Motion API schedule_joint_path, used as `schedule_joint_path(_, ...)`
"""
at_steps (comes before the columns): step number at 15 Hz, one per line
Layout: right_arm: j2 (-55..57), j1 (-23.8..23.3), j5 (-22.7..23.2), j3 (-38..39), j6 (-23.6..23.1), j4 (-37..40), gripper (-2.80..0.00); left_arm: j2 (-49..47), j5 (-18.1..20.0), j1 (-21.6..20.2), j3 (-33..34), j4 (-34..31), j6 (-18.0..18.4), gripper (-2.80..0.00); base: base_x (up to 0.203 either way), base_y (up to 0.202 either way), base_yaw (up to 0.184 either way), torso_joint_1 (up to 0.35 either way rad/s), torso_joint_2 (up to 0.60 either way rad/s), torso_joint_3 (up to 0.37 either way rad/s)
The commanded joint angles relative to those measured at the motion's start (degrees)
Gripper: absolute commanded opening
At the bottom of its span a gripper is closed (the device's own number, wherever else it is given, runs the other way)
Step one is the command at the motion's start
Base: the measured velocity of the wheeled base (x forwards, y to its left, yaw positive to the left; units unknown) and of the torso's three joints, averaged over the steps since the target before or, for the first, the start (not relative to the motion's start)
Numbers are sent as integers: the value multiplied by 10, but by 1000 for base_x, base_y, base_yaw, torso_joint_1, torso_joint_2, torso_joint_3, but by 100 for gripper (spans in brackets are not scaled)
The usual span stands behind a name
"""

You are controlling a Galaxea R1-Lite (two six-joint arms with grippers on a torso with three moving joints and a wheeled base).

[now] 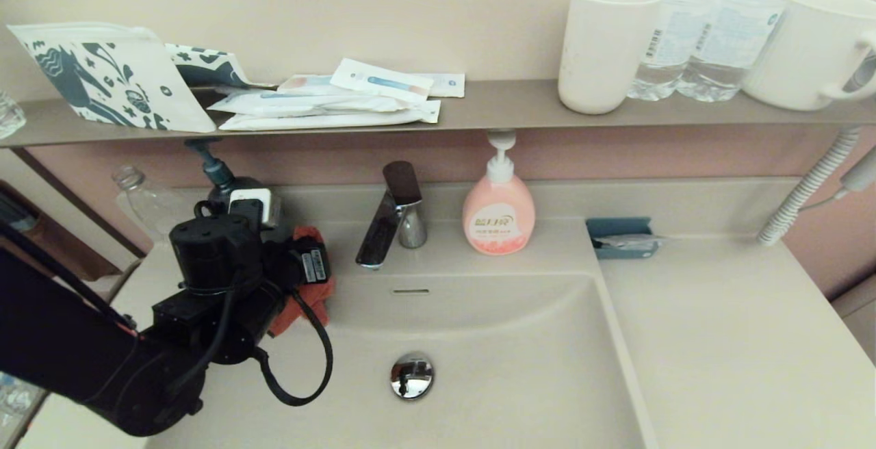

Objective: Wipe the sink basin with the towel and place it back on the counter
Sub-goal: Wipe the sink

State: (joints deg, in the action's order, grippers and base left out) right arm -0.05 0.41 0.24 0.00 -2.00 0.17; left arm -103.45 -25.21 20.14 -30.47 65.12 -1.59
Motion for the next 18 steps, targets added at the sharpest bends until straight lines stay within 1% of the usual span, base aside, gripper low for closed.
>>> schedule_joint_path(1,0,0,0,0,0,0,-280,-4,-8,16,-8,4,-3,-280,0,0,0,0,0,0)
schedule_joint_path(4,0,0,0,0,0,0,-280,-15,-9,23,-9,4,-17,-280,0,0,0,0,0,0)
schedule_joint_path(6,0,0,1,0,0,0,-280,-24,-9,22,-12,4,-34,-280,0,0,0,0,0,0)
schedule_joint_path(9,0,0,0,0,0,0,-280,-31,-10,36,-19,4,-64,-280,0,0,0,0,0,0)
schedule_joint_path(13,0,0,0,0,0,0,-280,-59,-10,37,-70,4,-74,-280,0,0,0,0,0,0)
schedule_joint_path(15,0,0,0,0,0,0,-280,-71,-10,41,-78,5,-79,-280,0,0,0,0,0,0)
schedule_joint_path(16,0,0,0,0,0,0,-280,-78,-10,41,-79,5,-93,-280,0,0,0,0,0,0)
schedule_joint_path(18,0,0,1,0,0,0,-280,-90,-10,43,-87,5,-104,-280,0,0,0,0,0,0)
